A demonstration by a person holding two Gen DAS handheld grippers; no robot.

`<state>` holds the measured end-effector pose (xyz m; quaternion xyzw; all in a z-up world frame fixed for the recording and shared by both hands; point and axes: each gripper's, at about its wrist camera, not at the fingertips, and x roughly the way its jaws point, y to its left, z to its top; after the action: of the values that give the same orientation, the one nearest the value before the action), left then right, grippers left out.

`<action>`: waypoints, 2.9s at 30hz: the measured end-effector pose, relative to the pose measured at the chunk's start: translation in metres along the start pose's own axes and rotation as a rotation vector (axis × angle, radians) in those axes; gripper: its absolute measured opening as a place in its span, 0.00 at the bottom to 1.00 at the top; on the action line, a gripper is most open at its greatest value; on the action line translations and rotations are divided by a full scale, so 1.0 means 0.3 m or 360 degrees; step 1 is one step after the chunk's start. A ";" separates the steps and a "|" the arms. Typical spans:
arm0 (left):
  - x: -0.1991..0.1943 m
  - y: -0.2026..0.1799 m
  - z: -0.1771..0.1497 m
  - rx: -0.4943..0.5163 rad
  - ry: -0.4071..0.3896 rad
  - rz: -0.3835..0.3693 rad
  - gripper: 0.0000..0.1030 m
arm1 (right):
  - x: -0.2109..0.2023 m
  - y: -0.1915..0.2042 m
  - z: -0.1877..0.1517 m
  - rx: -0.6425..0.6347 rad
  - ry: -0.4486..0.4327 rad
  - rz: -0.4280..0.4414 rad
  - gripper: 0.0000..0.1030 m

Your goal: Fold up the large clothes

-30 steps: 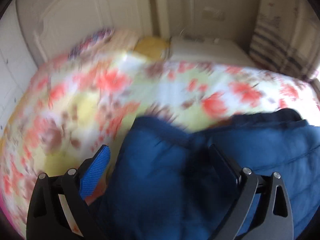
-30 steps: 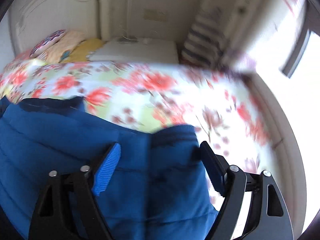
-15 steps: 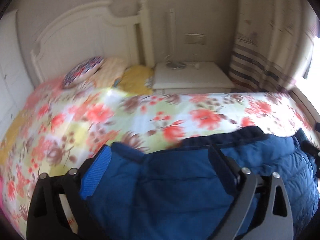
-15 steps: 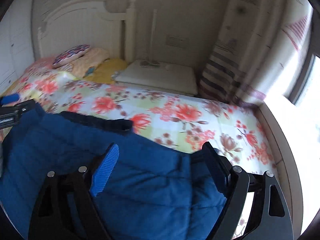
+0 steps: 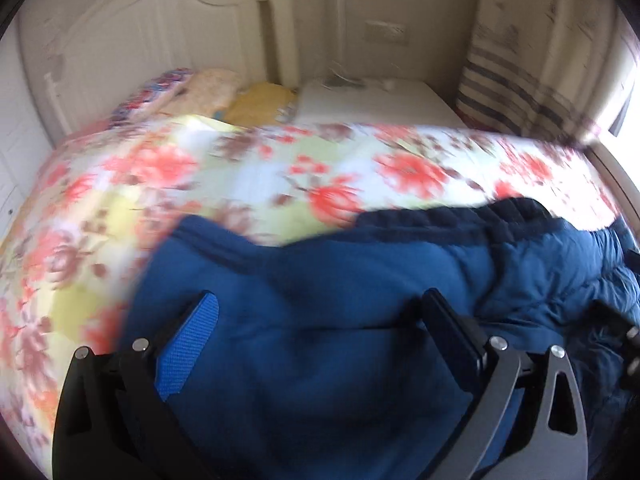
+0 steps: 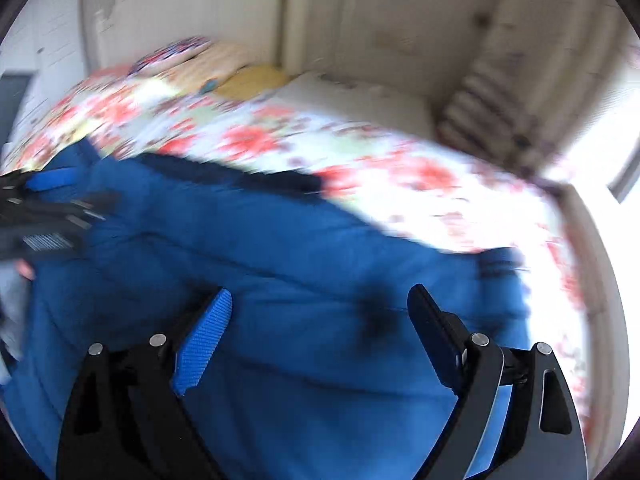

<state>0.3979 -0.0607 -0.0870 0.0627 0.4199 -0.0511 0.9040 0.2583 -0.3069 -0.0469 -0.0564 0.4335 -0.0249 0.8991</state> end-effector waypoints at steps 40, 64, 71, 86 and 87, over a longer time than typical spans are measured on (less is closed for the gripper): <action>-0.186 0.175 -0.272 -0.0154 -0.0117 0.0104 0.98 | -0.137 -0.151 -0.285 0.0326 -0.0119 0.0130 0.86; -0.374 0.046 -0.451 0.0002 -0.0193 0.0101 0.98 | -0.297 0.000 -0.419 -0.0011 -0.0186 0.0114 0.86; -0.326 0.155 -0.486 -0.0065 -0.0110 0.0076 0.98 | -0.260 -0.086 -0.459 0.0155 -0.0133 0.0218 0.88; -0.451 -0.218 -0.642 0.0310 -0.0203 -0.0067 0.98 | -0.335 0.223 -0.545 -0.0290 -0.0235 0.0278 0.88; -0.453 -0.207 -0.640 0.0312 -0.0191 -0.0082 0.98 | -0.341 0.209 -0.540 -0.0286 -0.0223 0.0287 0.88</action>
<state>0.1572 -0.0867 -0.1103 0.1369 0.3594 -0.1188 0.9154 0.0675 -0.2481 -0.0751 -0.0991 0.3733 0.0990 0.9171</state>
